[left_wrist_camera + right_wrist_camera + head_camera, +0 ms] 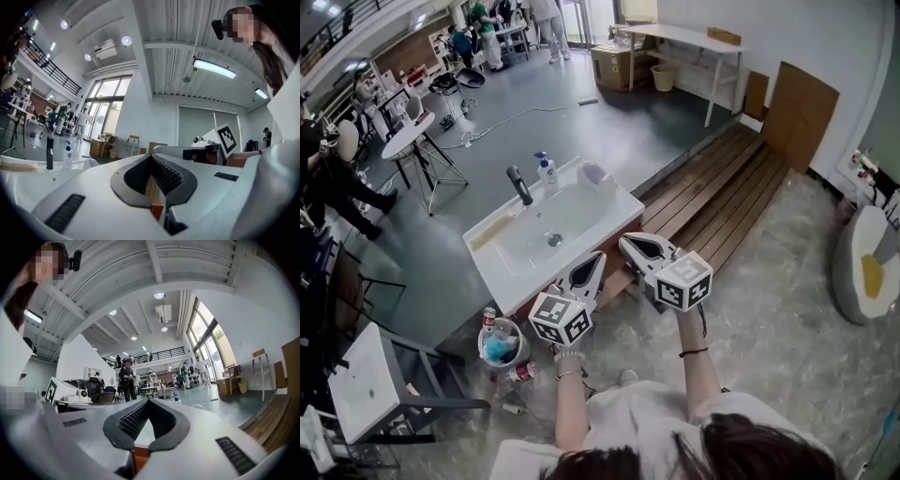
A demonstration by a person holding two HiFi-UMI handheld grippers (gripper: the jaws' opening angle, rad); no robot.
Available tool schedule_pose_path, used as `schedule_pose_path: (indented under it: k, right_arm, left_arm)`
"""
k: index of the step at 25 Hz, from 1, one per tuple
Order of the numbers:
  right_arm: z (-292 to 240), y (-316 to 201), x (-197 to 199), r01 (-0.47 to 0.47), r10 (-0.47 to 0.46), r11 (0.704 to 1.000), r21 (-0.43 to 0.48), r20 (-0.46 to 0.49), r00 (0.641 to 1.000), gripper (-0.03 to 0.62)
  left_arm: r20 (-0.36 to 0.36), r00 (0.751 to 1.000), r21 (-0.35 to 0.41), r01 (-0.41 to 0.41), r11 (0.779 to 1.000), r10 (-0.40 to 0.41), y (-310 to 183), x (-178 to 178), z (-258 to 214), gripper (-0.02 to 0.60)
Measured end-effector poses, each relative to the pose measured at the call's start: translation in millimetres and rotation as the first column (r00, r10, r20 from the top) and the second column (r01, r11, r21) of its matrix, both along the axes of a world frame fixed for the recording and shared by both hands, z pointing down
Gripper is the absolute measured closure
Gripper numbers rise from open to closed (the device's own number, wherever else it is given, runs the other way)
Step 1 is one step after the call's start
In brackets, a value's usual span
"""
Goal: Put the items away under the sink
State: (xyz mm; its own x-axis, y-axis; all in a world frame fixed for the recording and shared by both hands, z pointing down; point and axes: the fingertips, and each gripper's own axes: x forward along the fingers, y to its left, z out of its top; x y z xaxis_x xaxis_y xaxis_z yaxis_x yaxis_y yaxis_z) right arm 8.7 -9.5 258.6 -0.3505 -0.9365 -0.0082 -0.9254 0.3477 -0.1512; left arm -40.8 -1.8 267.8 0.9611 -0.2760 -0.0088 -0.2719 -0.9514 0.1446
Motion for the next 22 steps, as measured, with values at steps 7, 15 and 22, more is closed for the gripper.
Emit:
schedule_pose_path:
  k: [7,15,22]
  right_arm:
    - [1,-22,3,-0.009,0.009,1.0,0.001,0.002,1.0,0.58]
    - [11,-38,8,-0.018,0.018,1.0,-0.009,0.012,1.0,0.58]
    - [11,-69,25,0.015,-0.015,1.0,-0.011,0.013,1.0,0.58]
  left_arm:
    - [-0.006,1.0,-0.002,-0.005,1.0,0.005,-23,3,0,0.584]
    - [0.001,1.0,-0.042,0.007,0.999,-0.007,-40,2,17,0.584]
    - [0.004,1.0,-0.044,0.027,0.999,-0.027,-65,22,19,0.584]
